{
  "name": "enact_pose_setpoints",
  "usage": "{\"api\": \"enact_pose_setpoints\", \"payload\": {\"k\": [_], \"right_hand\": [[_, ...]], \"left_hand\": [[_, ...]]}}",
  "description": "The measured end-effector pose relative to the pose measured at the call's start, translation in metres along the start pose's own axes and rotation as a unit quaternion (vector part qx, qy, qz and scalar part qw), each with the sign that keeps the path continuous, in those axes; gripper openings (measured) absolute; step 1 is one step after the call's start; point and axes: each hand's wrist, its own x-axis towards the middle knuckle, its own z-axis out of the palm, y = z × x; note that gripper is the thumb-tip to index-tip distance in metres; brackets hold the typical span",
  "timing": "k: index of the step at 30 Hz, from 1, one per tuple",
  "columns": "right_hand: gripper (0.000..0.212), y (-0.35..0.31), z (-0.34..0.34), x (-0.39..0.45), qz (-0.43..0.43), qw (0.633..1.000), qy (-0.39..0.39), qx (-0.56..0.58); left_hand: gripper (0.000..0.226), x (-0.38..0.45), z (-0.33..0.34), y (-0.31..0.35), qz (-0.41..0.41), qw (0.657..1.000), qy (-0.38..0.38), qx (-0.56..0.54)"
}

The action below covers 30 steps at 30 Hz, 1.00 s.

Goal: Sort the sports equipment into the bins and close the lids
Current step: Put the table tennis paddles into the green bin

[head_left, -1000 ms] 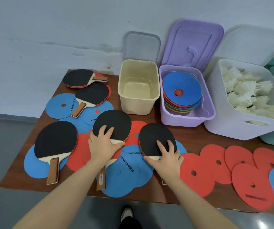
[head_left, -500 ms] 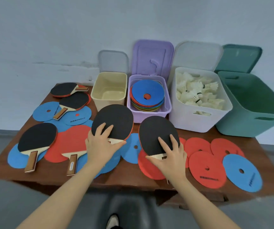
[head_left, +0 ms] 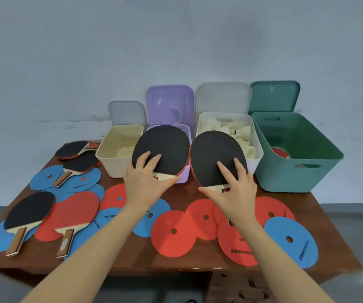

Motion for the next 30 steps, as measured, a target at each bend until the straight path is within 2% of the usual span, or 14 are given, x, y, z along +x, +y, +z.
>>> {"api": "enact_pose_setpoints", "payload": {"k": [5,13,18,22,25,30], "right_hand": [[0.081,0.031,-0.007,0.054,-0.001,1.0,0.024,0.001],[0.084,0.09,-0.022,0.151,-0.006,0.999,0.037,-0.029],[0.085,0.13,-0.034,0.189,0.021,0.999,0.038,-0.025],[0.085,0.177,-0.05,0.22,0.028,0.998,0.028,-0.042],[0.085,0.215,-0.061,0.243,0.051,0.996,-0.013,-0.067],[0.088,0.273,-0.061,0.28,0.073,0.96,-0.196,-0.187]], "left_hand": [[0.087,0.049,0.034,0.04,0.022,0.999,0.034,-0.017],[0.086,0.124,0.092,0.1,0.048,0.998,-0.006,-0.029],[0.081,0.156,0.128,0.146,0.065,0.997,-0.034,-0.029],[0.082,0.173,0.154,0.181,0.08,0.996,-0.039,0.0],[0.082,0.176,0.171,0.207,0.051,0.998,-0.03,0.011],[0.088,0.177,0.203,0.249,0.025,0.999,-0.016,0.013]]}}
